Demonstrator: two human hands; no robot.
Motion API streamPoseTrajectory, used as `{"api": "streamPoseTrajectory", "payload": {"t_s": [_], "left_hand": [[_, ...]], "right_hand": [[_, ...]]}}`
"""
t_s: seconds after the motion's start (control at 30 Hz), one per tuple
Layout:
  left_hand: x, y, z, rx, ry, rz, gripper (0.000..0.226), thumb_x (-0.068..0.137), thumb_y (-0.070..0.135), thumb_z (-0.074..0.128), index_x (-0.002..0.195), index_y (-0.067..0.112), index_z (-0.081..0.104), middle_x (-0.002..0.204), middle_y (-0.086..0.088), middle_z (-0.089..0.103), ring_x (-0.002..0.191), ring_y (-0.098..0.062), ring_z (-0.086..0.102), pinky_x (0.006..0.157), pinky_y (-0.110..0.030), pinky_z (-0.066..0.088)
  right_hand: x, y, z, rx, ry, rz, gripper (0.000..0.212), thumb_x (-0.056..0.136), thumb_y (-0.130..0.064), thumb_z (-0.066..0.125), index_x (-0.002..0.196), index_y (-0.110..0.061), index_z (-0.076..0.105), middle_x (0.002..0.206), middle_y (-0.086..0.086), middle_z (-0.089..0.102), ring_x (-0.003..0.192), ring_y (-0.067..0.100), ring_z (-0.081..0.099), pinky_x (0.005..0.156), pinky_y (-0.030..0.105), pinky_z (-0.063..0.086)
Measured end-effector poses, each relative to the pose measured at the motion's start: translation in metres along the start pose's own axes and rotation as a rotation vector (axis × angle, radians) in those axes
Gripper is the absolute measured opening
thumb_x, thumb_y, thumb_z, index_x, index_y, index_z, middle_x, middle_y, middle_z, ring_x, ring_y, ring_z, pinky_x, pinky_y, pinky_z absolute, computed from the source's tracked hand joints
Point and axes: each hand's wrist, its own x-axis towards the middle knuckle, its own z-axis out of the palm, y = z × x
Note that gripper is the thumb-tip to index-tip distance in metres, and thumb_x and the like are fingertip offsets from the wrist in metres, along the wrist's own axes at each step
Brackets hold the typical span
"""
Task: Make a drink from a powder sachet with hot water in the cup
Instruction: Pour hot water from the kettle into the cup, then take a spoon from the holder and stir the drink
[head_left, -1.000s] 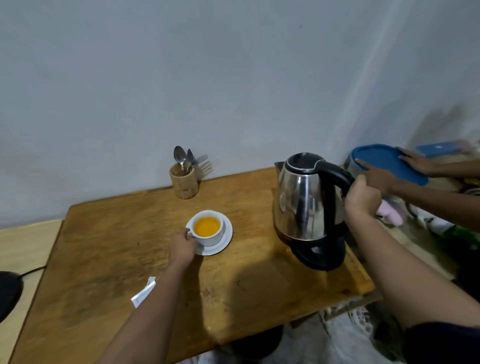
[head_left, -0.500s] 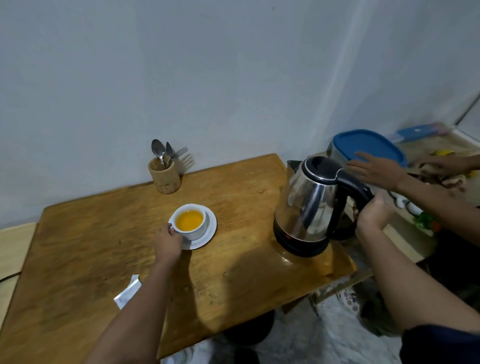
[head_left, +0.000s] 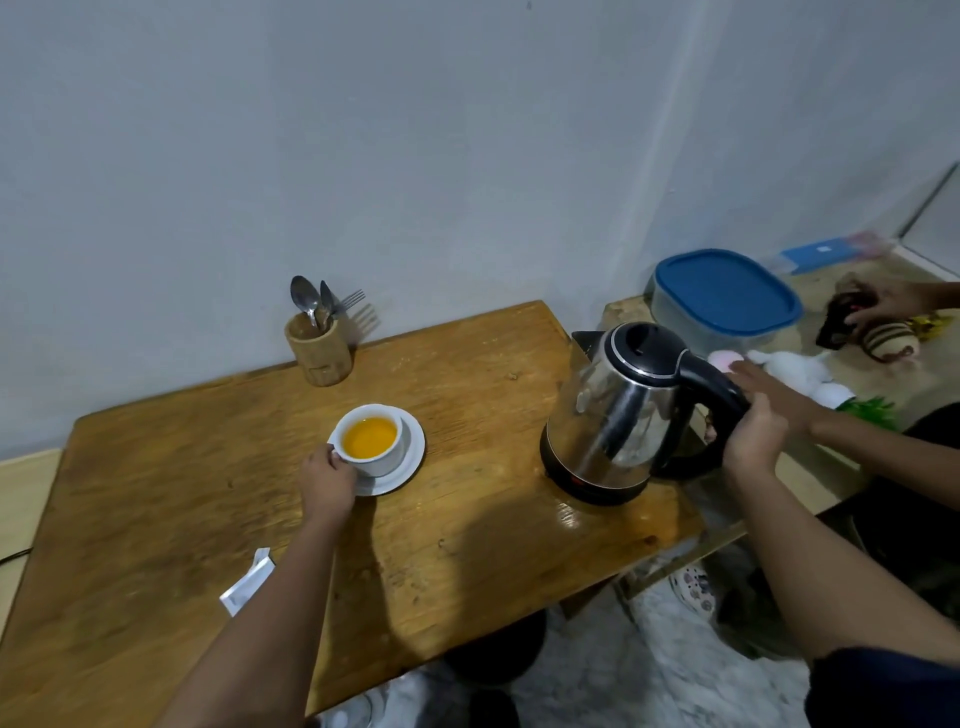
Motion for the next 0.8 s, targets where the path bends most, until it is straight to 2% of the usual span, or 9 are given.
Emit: {"api": "streamPoseTrajectory", "payload": {"t_s": [0.1,0.17,0.2,0.27,0.3,0.4,0.5,0.7,0.8], "left_hand": [[0.000,0.000,0.000,0.014,-0.008,0.010,0.033,0.093,0.011,0.038,0.120,0.000,0.053,0.122,-0.025,0.056,0.108,-0.040,0.053,0.091,-0.049,0.046],[0.000,0.002,-0.001,0.020,-0.019,-0.004,0.033,0.093,0.011,0.038,0.120,0.000,0.053,0.122,-0.026,0.056,0.108,-0.040,0.053,0.091,-0.049,0.045],[0.000,0.003,-0.002,0.020,-0.028,-0.016,0.032,0.093,0.011,0.038,0.120,-0.001,0.053,0.122,-0.026,0.056,0.108,-0.040,0.053,0.090,-0.048,0.045],[0.001,0.004,-0.004,0.006,-0.062,-0.046,0.032,0.094,0.010,0.038,0.121,-0.001,0.052,0.123,-0.025,0.056,0.108,-0.041,0.054,0.089,-0.046,0.045],[0.002,0.006,-0.006,0.000,-0.089,-0.060,0.033,0.094,0.010,0.038,0.122,-0.001,0.051,0.124,-0.025,0.056,0.109,-0.041,0.054,0.090,-0.047,0.045],[0.012,0.006,-0.009,-0.011,-0.150,-0.115,0.034,0.091,0.011,0.042,0.121,-0.001,0.053,0.122,-0.026,0.058,0.107,-0.040,0.055,0.090,-0.047,0.046],[0.015,0.009,-0.013,-0.044,-0.178,-0.149,0.035,0.089,0.010,0.044,0.120,-0.003,0.054,0.121,-0.026,0.059,0.107,-0.040,0.056,0.088,-0.045,0.047],[0.003,0.006,-0.019,-0.113,-0.168,-0.076,0.027,0.094,0.012,0.039,0.112,0.003,0.057,0.116,-0.023,0.062,0.101,-0.034,0.057,0.082,-0.035,0.042],[0.004,0.005,-0.022,-0.103,-0.187,-0.041,0.019,0.094,0.017,0.040,0.102,0.016,0.057,0.111,-0.016,0.064,0.097,-0.028,0.058,0.086,-0.038,0.047]], "right_hand": [[0.026,-0.003,-0.008,-0.107,-0.106,-0.061,0.030,0.092,-0.021,0.039,0.079,-0.028,0.065,0.092,0.010,0.063,0.085,0.018,0.059,0.083,0.031,0.047],[0.032,-0.013,-0.009,-0.233,-0.203,-0.034,0.035,0.095,-0.017,0.038,0.096,-0.030,0.070,0.118,0.022,0.059,0.100,0.015,0.059,0.093,0.023,0.042],[0.028,-0.019,-0.011,-0.278,-0.192,-0.042,0.034,0.096,-0.014,0.037,0.108,-0.019,0.068,0.124,0.028,0.054,0.107,0.025,0.058,0.096,0.029,0.042],[0.019,-0.032,-0.012,-0.463,-0.189,-0.127,0.035,0.095,-0.011,0.037,0.115,0.011,0.056,0.123,0.034,0.052,0.114,0.042,0.050,0.097,0.043,0.039],[0.013,-0.039,-0.009,-0.552,-0.210,-0.184,0.035,0.095,-0.012,0.038,0.111,0.013,0.056,0.118,0.033,0.055,0.113,0.042,0.050,0.095,0.043,0.038],[0.014,-0.059,0.008,-0.754,-0.342,-0.319,0.031,0.092,-0.014,0.038,0.094,0.003,0.064,0.106,0.019,0.063,0.102,0.036,0.054,0.090,0.043,0.042],[0.015,-0.079,0.039,-0.897,-0.360,-0.552,0.029,0.090,-0.015,0.040,0.085,0.000,0.064,0.102,0.025,0.065,0.097,0.039,0.056,0.086,0.045,0.044],[-0.041,-0.100,0.140,-1.070,-0.462,-1.025,0.025,0.088,-0.015,0.046,0.100,-0.002,0.064,0.107,0.019,0.061,0.101,0.038,0.054,0.085,0.044,0.044],[-0.076,-0.082,0.203,-1.004,-0.653,-1.069,0.023,0.086,-0.014,0.049,0.101,-0.006,0.064,0.106,0.013,0.064,0.099,0.032,0.057,0.086,0.043,0.048]]}}
